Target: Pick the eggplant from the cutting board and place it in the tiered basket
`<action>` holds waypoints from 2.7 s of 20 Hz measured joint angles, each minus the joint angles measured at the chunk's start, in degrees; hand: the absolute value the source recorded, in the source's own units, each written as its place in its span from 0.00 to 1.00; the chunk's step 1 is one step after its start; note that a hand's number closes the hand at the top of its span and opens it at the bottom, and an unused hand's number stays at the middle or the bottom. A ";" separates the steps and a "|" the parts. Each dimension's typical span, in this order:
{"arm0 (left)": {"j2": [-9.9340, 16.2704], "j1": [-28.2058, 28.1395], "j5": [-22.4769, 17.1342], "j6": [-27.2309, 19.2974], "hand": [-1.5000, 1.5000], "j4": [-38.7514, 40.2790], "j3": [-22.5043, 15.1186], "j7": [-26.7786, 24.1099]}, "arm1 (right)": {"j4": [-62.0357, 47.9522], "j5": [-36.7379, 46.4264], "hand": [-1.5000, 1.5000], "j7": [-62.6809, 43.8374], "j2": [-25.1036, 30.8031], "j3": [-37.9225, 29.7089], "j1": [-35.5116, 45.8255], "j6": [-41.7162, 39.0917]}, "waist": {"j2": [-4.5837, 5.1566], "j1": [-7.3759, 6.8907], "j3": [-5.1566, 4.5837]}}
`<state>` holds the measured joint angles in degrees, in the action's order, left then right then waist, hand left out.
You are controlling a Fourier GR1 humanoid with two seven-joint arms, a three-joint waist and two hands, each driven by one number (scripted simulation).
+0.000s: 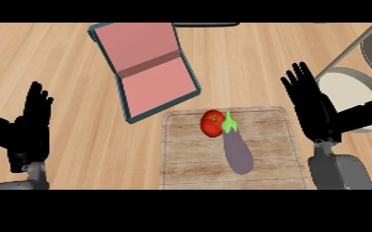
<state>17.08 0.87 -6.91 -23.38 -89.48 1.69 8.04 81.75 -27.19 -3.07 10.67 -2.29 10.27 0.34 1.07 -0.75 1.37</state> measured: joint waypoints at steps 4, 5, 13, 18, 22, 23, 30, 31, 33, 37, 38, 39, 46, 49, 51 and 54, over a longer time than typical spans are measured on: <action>2.55 1.80 3.36 1.92 0.50 0.78 -1.75 -0.74 | 2.77 3.42 1.00 -4.89 -0.05 3.61 1.23 3.16 | -0.73 0.67 -0.89; 3.70 2.48 4.30 2.92 0.50 1.14 -2.30 -1.21 | 3.76 4.56 1.00 -7.17 0.71 4.62 2.26 4.01 | -0.84 0.85 -1.04; 6.86 3.37 7.11 7.09 0.50 2.24 -5.40 -2.28 | 5.90 23.87 0.00 -19.57 10.65 7.32 -1.62 19.42 | -1.47 3.66 -1.81; 7.37 3.89 7.25 8.96 0.50 2.71 -5.95 -2.56 | 18.84 31.81 0.00 -36.56 17.61 12.17 -2.50 19.91 | -1.70 2.92 -1.75; 7.20 5.39 7.53 9.73 0.50 3.55 -6.48 -2.68 | 25.32 30.90 0.00 -49.21 24.47 15.79 1.17 10.45 | -1.58 2.11 -1.79; 7.19 5.31 7.52 10.02 0.50 3.59 -6.65 -2.81 | 26.55 29.86 0.00 -51.77 25.96 16.60 2.31 7.93 | -1.56 1.74 -1.80; 5.92 7.39 8.41 10.87 0.50 5.28 -7.99 -4.28 | 26.75 21.81 0.00 -62.95 29.66 22.43 15.02 -2.29 | -1.03 -0.45 -1.72; 5.73 7.53 8.37 10.99 0.50 5.74 -7.96 -4.52 | 26.00 21.10 0.00 -64.00 29.54 23.21 16.88 -2.73 | -1.01 -0.57 -1.72; 5.58 7.95 8.36 11.15 0.50 6.19 -7.79 -4.63 | 23.74 20.05 0.00 -65.65 28.92 24.68 20.47 -3.14 | -0.98 -0.81 -1.70; 6.01 8.56 8.02 11.94 0.50 6.49 -7.16 -4.35 | 18.20 18.24 0.00 -67.38 27.24 27.77 24.99 -3.59 | -0.95 -0.99 -1.67; 6.04 8.52 7.91 12.10 0.50 6.49 -7.06 -4.18 | 17.04 17.91 0.00 -67.62 26.68 28.70 25.33 -3.61 | -0.97 -0.93 -1.65; 6.02 8.69 8.04 12.06 0.50 6.32 -7.07 -3.76 | 15.71 17.40 0.00 -67.81 26.10 29.44 26.15 -3.62 | -1.00 -0.90 -1.63; 5.13 8.81 8.91 11.54 0.50 7.12 -7.16 -4.12 | 8.05 14.69 0.00 -68.49 23.97 35.83 30.04 -3.83 | -1.15 -0.27 -1.62; 5.22 8.81 8.86 11.60 0.50 7.47 -6.59 -4.12 | 5.94 13.49 0.00 -68.58 23.43 38.37 31.49 -3.83 | -1.27 0.04 -1.61; 5.11 8.38 8.91 11.43 0.50 6.95 -6.36 -4.06 | 5.17 12.77 0.00 -68.57 23.31 39.64 32.04 -3.67 | -1.36 0.22 -1.59; 5.31 8.13 8.97 11.57 0.50 7.10 -5.88 -3.91 | 4.79 11.75 0.00 -68.49 23.26 41.78 32.94 -3.39 | -1.44 0.54 -1.57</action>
<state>22.39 9.00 2.06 -11.81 -82.38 -4.19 4.13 86.54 -15.43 -71.55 33.93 39.49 43.21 -3.05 -0.37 -0.21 -0.20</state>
